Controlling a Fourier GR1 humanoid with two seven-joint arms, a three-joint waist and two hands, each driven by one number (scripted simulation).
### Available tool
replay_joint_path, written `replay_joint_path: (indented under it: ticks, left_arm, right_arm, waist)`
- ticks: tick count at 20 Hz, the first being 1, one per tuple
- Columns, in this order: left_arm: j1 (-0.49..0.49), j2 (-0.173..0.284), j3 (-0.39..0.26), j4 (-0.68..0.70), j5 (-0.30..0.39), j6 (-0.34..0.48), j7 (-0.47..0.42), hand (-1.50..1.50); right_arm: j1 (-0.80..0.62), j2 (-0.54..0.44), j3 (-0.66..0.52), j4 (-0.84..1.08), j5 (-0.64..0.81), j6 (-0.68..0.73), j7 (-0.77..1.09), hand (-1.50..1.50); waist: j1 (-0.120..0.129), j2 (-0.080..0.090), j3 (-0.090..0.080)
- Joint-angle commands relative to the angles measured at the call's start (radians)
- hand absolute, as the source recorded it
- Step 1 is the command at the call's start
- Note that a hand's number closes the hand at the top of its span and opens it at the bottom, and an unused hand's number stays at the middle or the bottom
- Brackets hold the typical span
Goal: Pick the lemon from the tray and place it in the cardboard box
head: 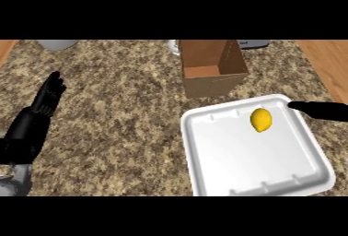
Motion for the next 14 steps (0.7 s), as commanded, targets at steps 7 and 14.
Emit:
replay_joint_path:
  ticks: [7,14]
  left_arm:
    - [-0.101,-0.015,-0.099,0.015,-0.061,-0.127,-0.022,0.00]
    - [-0.118,-0.026,-0.088,0.079,-0.079,-0.165,-0.059,0.00]
  right_arm:
    - [0.270,-0.263,-0.058,-0.125,0.149,0.119,-0.063,-1.50]
    - [0.212,-0.414,0.028,-0.212,0.157,0.382,0.227,-1.50]
  waist:
    - [0.065,0.007,0.004]
    - [0.090,0.008,0.002]
